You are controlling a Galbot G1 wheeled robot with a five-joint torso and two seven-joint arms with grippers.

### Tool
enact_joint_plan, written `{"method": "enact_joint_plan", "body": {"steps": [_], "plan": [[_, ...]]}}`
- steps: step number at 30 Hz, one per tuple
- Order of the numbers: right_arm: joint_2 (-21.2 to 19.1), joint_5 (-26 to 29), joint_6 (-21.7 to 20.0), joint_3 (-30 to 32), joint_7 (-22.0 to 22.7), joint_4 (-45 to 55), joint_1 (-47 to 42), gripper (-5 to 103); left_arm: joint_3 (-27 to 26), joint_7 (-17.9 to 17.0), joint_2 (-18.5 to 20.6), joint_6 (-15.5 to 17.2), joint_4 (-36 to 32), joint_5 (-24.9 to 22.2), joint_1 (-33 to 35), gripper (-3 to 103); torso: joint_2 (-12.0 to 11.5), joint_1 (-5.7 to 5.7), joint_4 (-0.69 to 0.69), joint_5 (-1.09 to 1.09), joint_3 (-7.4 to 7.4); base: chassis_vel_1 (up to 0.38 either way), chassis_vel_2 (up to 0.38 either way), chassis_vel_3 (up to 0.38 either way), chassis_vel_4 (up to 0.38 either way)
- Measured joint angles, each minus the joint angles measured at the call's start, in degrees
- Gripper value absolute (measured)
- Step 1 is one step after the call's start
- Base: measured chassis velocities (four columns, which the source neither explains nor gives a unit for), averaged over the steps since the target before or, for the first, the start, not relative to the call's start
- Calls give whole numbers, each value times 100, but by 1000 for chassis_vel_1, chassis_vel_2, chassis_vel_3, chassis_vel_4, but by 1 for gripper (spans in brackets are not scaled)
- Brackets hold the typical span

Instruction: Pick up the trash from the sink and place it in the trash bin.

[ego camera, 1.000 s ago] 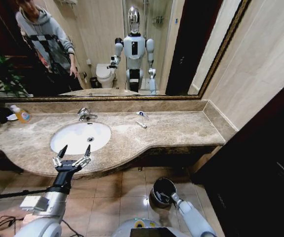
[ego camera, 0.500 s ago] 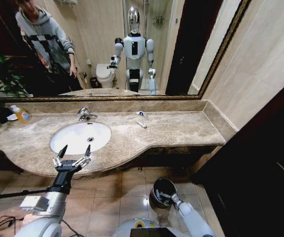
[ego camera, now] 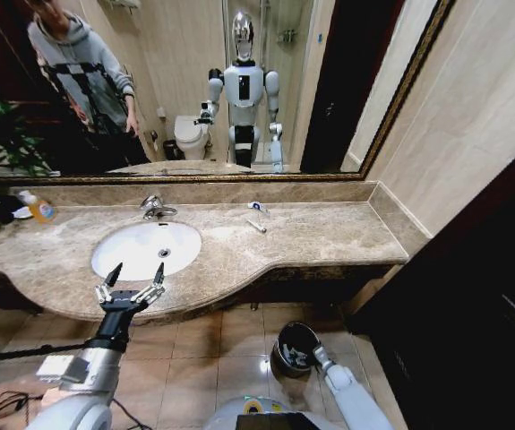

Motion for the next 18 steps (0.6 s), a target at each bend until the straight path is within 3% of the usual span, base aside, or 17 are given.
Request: {"method": "enact_joint_plan", "body": {"steps": [4, 8, 18], "plan": [[-52, 318, -204, 269, -12, 1145, -542, 100, 0, 0, 0, 0, 0, 0, 0, 100, 0, 0, 1, 3, 0, 0, 0, 0, 0], [-111, 555, -241, 384, 37, 1688, -843, 100, 0, 0, 0, 0, 0, 0, 0, 100, 0, 0, 1, 3, 0, 0, 0, 0, 0], [-3, 1367, 12, 1095, 276, 4407, -2575, 100, 0, -1, 0, 0, 0, 0, 0, 100, 0, 0, 0, 1, 0, 0, 0, 0, 0]]}}
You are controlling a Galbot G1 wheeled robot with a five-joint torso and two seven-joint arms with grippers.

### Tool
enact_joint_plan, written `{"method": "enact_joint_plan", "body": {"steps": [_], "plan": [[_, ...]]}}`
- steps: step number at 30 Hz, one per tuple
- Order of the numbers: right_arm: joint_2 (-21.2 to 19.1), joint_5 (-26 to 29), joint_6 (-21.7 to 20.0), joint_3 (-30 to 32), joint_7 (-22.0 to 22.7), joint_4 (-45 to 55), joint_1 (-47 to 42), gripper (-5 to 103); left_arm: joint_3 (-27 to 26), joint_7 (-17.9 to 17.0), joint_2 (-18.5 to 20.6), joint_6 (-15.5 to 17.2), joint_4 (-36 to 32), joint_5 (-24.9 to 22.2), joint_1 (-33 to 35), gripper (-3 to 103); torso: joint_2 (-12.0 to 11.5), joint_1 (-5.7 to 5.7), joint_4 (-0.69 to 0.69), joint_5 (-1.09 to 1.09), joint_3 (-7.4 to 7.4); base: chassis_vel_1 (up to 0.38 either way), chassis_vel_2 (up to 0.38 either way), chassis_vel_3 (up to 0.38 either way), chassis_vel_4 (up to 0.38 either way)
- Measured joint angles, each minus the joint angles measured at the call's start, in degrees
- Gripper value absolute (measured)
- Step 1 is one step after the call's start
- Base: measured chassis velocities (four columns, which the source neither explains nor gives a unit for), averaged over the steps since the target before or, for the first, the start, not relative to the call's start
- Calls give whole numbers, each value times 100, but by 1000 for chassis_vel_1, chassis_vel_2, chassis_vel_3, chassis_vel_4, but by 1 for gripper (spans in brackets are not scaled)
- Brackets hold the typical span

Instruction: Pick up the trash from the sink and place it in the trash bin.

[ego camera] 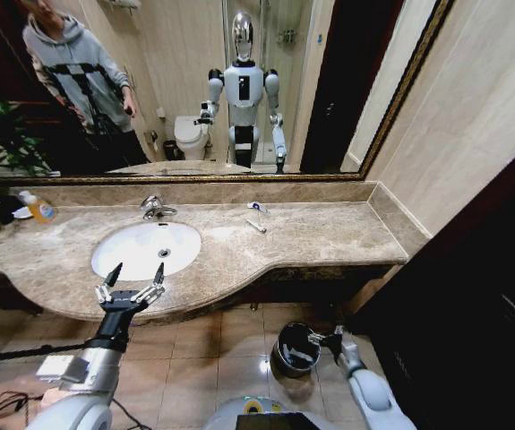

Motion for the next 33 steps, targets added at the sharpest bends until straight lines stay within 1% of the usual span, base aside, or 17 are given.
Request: {"method": "enact_joint_plan", "body": {"steps": [1, 3, 5, 6, 8, 10, 11, 13, 17, 19, 22, 23, 27, 28, 31, 32, 33], "plan": [[0, 0, 0, 0, 0, 0, 0, 100, 0, 0, 0, 0, 0, 0, 0, 100, 0, 0, 0, 0, 0, 0, 0, 0, 0], [74, 136, 30, 107, 48, 570, -347, 100, 0, 1, 0, 0, 0, 0, 0, 100, 0, 0, 1, 3, 0, 0, 0, 0, 0], [140, 267, 48, 183, 91, 1111, -664, 100, 0, 0, 0, 0, 0, 0, 0, 100, 0, 0, 0, -1, 0, 0, 0, 0, 0], [140, 267, 48, 183, 91, 1111, -664, 100, 0, 0, 0, 0, 0, 0, 0, 100, 0, 0, 0, -1, 0, 0, 0, 0, 0], [193, 466, 59, 226, 135, 1728, -925, 100, 1, 1, 0, 0, 0, 0, 0, 100, 0, 0, 0, 1, 0, 0, 0, 0, 0], [197, 527, 68, 225, 145, 1904, -977, 100, 0, 0, 0, 0, 0, 0, 0, 100, 0, 0, 0, 1, 0, 0, 0, 0, 0], [194, 639, 65, 204, 154, 2282, -1026, 100, 0, 1, 0, 0, 0, 0, 0, 100, 0, 0, 0, 2, 0, 0, 0, 0, 0], [182, 698, 51, 177, 153, 2477, -1022, 100, 0, 1, 0, 0, 0, 0, 0, 100, 0, 0, 0, 1, 0, 0, 0, 0, 0], [-67, 944, -269, -8, 129, 2998, -540, 100, 0, 1, 0, 0, 0, 0, 0, 100, 0, 0, 0, 1, 0, 0, 0, 0, 0], [-156, 1009, -360, -58, 126, 3008, -365, 100, 0, 1, -1, 0, 0, 0, 0, 100, 0, 0, 0, 1, 0, 0, 0, 0, 0], [-679, 1282, -683, -343, 110, 2639, 551, 100, 0, 1, 0, 0, 0, 0, 0, 100, 0, 1, 2, 3, 1, 0, 0, 0, 0], [-679, 1282, -683, -343, 110, 2639, 551, 100, 0, 1, 0, 0, 0, 0, 0, 100, 0, 1, 2, 3, 1, 0, 0, 0, 0], [-1164, 1338, -815, -860, 62, 1765, 1669, 100, 0, 0, 0, 0, 0, 0, 0, 100, -1, 2, 0, 3, 2, 0, 0, 0, 0], [-1164, 1338, -815, -860, 62, 1765, 1669, 100, 0, 0, 0, 0, 0, 0, 0, 100, -1, 2, 0, 3, 2, 0, 0, 0, 0], [-1270, 1371, -969, -1361, 111, 1201, 2545, 100, 0, 1, 0, 0, 0, 0, 0, 100, -1, 2, 1, 2, 2, 0, 0, 0, 0], [-1278, 1412, -1089, -1708, 144, 924, 2972, 100, 0, 1, -1, 0, 0, 0, 0, 100, -1, 2, 2, -1, 1, 0, 0, 0, 0], [-1278, 1412, -1089, -1708, 144, 924, 2972, 100, 0, 1, -1, 0, 0, 0, 0, 100, -1, 2, 2, -1, 1, 0, 0, 0, 0]]}}
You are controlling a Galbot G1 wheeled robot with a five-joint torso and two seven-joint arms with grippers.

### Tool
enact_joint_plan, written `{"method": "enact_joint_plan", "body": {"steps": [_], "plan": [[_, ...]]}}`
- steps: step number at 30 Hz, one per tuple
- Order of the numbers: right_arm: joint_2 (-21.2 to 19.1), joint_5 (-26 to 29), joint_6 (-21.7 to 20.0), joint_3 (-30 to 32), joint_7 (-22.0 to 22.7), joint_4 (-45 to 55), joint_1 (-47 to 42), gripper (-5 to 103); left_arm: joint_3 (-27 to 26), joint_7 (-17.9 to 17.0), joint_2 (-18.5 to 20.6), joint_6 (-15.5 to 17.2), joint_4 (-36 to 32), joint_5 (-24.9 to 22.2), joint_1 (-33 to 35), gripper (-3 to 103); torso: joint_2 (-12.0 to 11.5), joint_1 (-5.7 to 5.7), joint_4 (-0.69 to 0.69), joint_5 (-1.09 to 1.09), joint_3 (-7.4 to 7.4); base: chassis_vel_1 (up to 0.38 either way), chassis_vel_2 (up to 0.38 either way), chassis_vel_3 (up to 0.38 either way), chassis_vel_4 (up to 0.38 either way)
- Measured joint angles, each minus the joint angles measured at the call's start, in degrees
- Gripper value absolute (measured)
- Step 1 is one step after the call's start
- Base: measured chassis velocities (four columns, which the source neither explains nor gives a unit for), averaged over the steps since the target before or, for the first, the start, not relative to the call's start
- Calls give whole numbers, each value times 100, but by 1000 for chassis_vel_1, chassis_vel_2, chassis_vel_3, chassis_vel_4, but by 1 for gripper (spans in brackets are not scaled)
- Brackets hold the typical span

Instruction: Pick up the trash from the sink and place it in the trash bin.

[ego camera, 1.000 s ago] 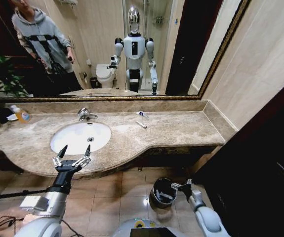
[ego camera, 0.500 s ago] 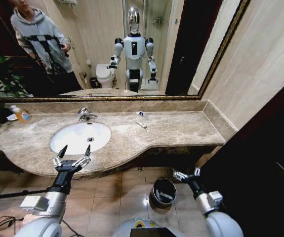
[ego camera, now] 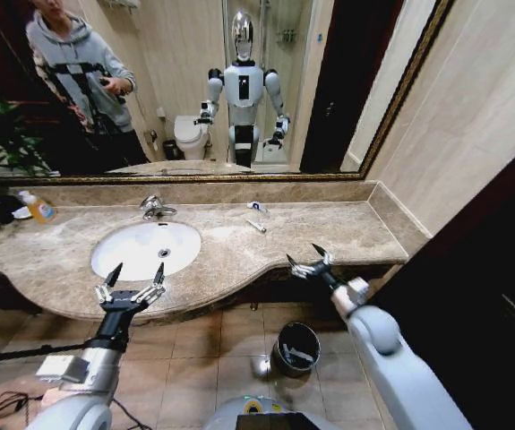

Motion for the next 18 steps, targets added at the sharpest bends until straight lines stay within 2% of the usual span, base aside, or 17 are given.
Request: {"method": "enact_joint_plan", "body": {"steps": [5, 9, 18], "plan": [[180, -7, -140, -900, 60, -1054, 1121, 100, 0, 0, 0, 0, 0, 0, 0, 100, 0, 0, 0, 3, 0, 0, 0, 0, 0], [390, -95, -56, -1243, 68, -1755, 1762, 100, 0, 1, 0, 0, 0, 0, 0, 100, 0, -1, 0, 2, 0, 0, 0, 0, 0], [852, -487, 224, -1490, 16, -3103, 2736, 100, 0, 0, 0, 0, 0, 0, 0, 100, 0, -1, -1, 1, -1, 0, 0, 0, 0]]}}
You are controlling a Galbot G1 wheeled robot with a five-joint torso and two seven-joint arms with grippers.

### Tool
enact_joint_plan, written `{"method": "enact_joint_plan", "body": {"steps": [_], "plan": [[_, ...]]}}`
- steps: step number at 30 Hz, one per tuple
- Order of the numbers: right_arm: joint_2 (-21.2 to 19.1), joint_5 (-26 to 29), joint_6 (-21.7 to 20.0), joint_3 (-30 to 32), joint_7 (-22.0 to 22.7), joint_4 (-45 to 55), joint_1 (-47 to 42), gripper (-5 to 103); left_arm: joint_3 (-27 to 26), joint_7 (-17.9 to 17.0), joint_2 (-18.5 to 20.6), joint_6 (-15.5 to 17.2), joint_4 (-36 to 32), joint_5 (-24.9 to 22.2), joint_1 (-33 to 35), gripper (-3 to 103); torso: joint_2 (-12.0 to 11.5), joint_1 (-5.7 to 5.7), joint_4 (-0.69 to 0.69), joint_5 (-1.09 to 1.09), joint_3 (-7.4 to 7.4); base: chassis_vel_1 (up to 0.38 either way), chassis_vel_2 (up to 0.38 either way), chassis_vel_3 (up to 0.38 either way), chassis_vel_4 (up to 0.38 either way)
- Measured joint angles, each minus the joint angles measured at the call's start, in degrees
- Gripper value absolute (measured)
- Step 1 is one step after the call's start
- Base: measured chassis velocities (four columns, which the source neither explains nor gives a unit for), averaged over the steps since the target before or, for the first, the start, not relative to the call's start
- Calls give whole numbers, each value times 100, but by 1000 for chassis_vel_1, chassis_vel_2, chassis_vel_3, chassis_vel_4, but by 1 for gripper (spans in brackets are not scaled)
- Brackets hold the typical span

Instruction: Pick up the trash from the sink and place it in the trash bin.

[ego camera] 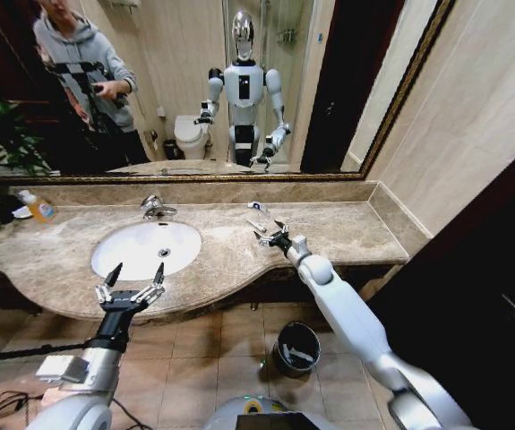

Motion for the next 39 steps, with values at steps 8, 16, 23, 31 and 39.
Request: {"method": "enact_joint_plan", "body": {"steps": [8, 16, 23, 31, 39], "plan": [[404, -95, 100, -147, 0, -641, 271, 98, 0, 0, 0, 0, 0, 0, 0, 100, 1, 0, 0, 0, 0, 0, 0, 0, 0], [631, -459, 148, -99, 38, -1035, 403, 78, 0, 0, 0, 0, 0, 0, 0, 100, 1, 0, 0, -1, 0, 0, 0, 0, 0], [604, -479, 74, -18, 92, -1126, 411, 50, 0, 0, 0, 0, 0, 0, 0, 100, 1, 0, 0, 0, 0, 0, 0, 0, 0], [382, -353, 64, 117, 90, -942, 246, 19, 0, 0, 0, 0, 0, 0, 0, 100, 1, -1, -1, 2, 0, 0, 0, 0, 0], [185, -253, 7, 144, 115, -527, 62, 18, 0, 0, 0, 0, 0, 0, 0, 100, 1, -1, 0, 2, -1, 0, 0, 0, 0]]}}
